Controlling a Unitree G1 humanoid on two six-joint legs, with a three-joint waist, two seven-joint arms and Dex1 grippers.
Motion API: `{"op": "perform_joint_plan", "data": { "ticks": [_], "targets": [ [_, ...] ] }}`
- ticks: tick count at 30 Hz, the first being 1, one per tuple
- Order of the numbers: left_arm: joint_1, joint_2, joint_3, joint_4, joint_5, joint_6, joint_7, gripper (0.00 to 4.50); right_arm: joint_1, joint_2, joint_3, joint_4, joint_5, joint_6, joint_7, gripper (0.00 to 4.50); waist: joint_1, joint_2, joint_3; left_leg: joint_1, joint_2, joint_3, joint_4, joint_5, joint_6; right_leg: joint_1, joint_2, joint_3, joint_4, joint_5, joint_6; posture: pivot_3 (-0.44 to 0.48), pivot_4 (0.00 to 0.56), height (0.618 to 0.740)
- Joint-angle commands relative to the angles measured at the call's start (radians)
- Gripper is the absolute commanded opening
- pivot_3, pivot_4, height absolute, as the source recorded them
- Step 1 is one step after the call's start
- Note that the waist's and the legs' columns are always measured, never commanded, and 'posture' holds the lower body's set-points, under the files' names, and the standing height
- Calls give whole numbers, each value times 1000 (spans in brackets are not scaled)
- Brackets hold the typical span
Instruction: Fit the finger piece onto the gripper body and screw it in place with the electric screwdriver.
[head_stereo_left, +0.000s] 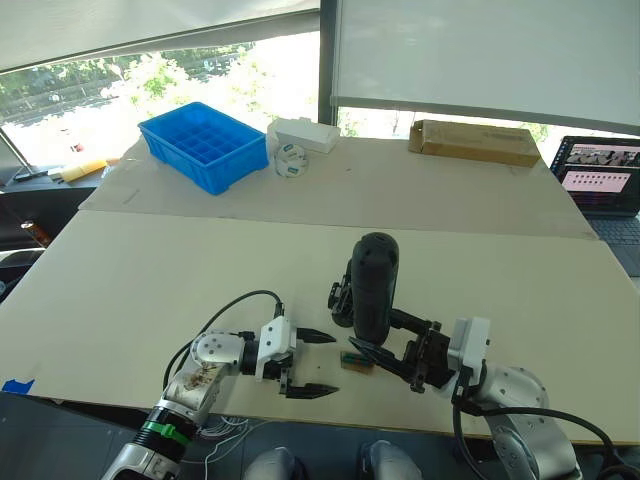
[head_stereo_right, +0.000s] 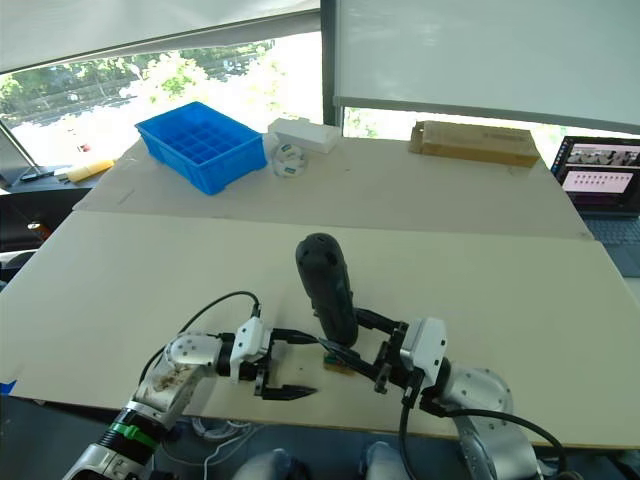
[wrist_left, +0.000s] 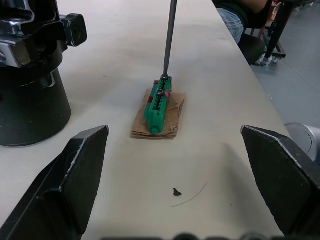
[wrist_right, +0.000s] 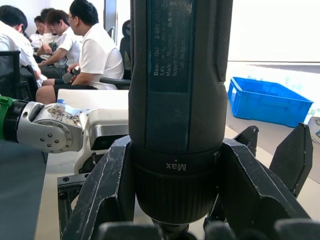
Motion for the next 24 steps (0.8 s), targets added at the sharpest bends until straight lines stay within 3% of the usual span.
{"op": "perform_joint_plan", "data": {
  "ticks": [1,15,24],
  "targets": [
    [-16,4,20,-2,-23,11,-6,4500,-23,2,-22,-54,37,-28,-10,1891,0,0,0,0,0,0,0,0,0,0,0,0,0,0,0,0,150,740],
    [-42,27,79,-36,-107,23,-72,4500,-68,-39,-71,-164,138,64,-65,1891,-1,0,0,0,0,0,0,0,0,0,0,0,0,0,0,0,150,740],
    [-49,61,179,-156,-270,144,-91,4500,-128,-88,-167,-255,261,165,-149,1891,-1,0,0,0,0,0,0,0,0,0,0,0,0,0,0,0,150,740]
  ]
}}
